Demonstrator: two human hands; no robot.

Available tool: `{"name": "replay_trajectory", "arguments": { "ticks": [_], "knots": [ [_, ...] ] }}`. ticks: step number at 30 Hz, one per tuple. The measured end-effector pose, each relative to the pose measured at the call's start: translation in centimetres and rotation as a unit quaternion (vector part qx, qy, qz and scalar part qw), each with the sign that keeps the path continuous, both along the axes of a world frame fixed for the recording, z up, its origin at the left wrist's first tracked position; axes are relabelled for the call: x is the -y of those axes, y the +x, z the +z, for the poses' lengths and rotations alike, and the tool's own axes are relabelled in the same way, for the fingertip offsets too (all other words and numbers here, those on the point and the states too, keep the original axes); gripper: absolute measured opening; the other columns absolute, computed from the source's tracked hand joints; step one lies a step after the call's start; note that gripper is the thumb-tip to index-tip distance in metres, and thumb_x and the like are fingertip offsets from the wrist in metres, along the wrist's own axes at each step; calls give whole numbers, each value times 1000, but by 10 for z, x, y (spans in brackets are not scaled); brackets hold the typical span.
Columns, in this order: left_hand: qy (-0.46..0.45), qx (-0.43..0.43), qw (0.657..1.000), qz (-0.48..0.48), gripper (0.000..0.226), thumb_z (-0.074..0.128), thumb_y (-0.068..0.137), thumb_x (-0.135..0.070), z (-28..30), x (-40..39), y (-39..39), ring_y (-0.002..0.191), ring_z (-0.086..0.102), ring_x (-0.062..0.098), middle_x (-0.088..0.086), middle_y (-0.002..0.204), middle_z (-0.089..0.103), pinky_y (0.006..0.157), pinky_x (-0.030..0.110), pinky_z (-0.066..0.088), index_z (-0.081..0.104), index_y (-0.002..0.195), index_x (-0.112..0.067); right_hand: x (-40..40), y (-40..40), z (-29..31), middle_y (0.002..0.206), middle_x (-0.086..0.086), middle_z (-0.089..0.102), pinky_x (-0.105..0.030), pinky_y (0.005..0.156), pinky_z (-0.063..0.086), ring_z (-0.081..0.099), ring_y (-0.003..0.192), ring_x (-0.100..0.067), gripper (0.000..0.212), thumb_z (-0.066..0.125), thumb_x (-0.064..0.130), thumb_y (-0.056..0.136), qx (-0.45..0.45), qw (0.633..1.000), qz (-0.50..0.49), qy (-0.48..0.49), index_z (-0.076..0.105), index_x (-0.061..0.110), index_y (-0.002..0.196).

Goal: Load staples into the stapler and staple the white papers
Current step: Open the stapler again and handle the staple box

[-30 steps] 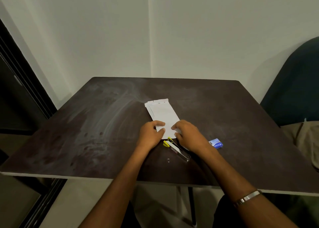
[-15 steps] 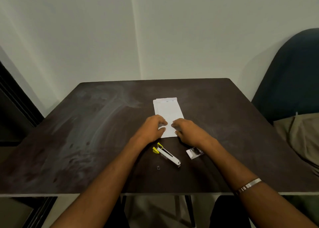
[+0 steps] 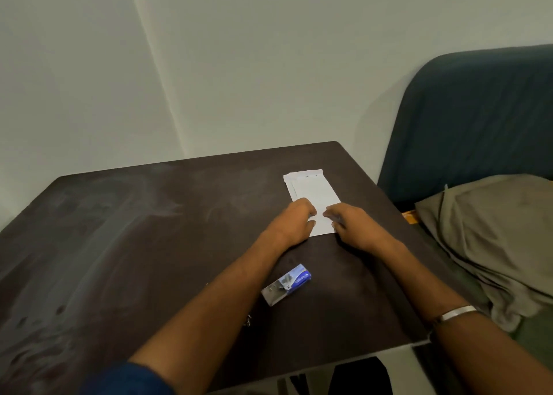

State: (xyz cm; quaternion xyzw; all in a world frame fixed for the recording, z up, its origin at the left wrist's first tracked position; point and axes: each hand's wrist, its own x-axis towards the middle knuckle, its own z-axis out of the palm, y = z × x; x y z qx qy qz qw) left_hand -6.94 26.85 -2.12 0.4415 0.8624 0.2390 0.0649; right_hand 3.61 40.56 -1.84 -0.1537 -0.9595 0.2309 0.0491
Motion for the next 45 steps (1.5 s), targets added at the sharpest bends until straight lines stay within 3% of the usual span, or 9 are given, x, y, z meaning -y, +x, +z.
{"name": "replay_trajectory", "arguments": {
  "ticks": [11, 14, 17, 22, 26, 29, 34, 38, 45],
  "knots": [
    [80, 4, 997, 6, 29, 53, 90, -11, -15, -47, 8, 115, 53, 25, 12, 125, 56, 102, 34, 44, 57, 118, -4, -36, 6, -23, 139, -2, 53, -28, 105, 37, 51, 126, -19, 31, 44, 12, 96, -78, 995, -54, -36, 56, 20, 124],
    [114, 15, 993, 6, 35, 54, 91, -11, -12, -40, 9, 119, 52, 24, 13, 129, 55, 104, 28, 38, 55, 125, -3, -37, 11, -25, 144, -1, 49, -29, 109, 32, 45, 132, -18, 34, 44, 13, 97, -103, 993, -50, -33, 56, 19, 128],
    [160, 31, 986, 38, 37, 55, 91, -10, -6, -22, 7, 114, 55, 26, 14, 129, 54, 100, 30, 42, 53, 127, -2, -34, 17, -23, 149, 1, 43, -34, 115, 27, 37, 139, -18, 37, 41, 13, 98, -147, 987, -50, -44, 53, 20, 132],
    [85, 51, 993, 62, 34, 59, 88, -10, 2, 38, -8, 111, 59, 24, 13, 124, 59, 96, 26, 44, 60, 121, -4, -17, 30, -21, 150, -2, 41, -30, 118, 14, 30, 142, -15, 38, 42, 6, 96, -153, 988, -1, 10, 56, 17, 129],
    [33, 61, 994, 82, 28, 60, 88, -11, 11, 97, -14, 113, 62, 22, 10, 121, 67, 101, 30, 46, 66, 115, -7, 13, 40, -21, 149, -1, 42, -34, 119, 21, 32, 141, -15, 37, 44, 6, 95, -142, 989, 26, 9, 56, 17, 129],
    [21, 72, 992, 106, 24, 60, 89, -15, 14, 139, -12, 109, 64, 20, 8, 117, 70, 100, 29, 47, 69, 111, -10, 42, 50, -21, 143, 1, 50, -30, 114, 30, 40, 136, -13, 35, 45, 6, 94, -163, 983, 80, -2, 60, 18, 124],
    [65, 131, 981, 125, 22, 61, 91, -29, 12, 198, 12, 104, 62, 8, -3, 112, 70, 92, 21, 44, 71, 108, -18, 88, 63, -19, 126, 8, 62, -26, 104, 44, 54, 119, -2, 30, 49, 11, 95, -178, 971, 151, -60, 62, 21, 120],
    [136, 209, 964, 94, 24, 67, 87, -33, 3, 230, 35, 99, 63, 0, -6, 108, 69, 91, 16, 43, 71, 107, -19, 106, 70, -16, 123, 12, 61, -16, 99, 43, 54, 115, 3, 29, 53, 20, 95, -166, 966, 189, -58, 60, 24, 122],
    [173, 160, 972, 23, 40, 80, 74, -19, -13, 253, 49, 106, 62, 9, -1, 110, 64, 101, 28, 47, 69, 112, -17, 123, 69, -19, 125, 13, 58, -30, 102, 45, 52, 118, 1, 28, 56, 25, 93, -164, 967, 192, -43, 60, 26, 121]
  ]
}}
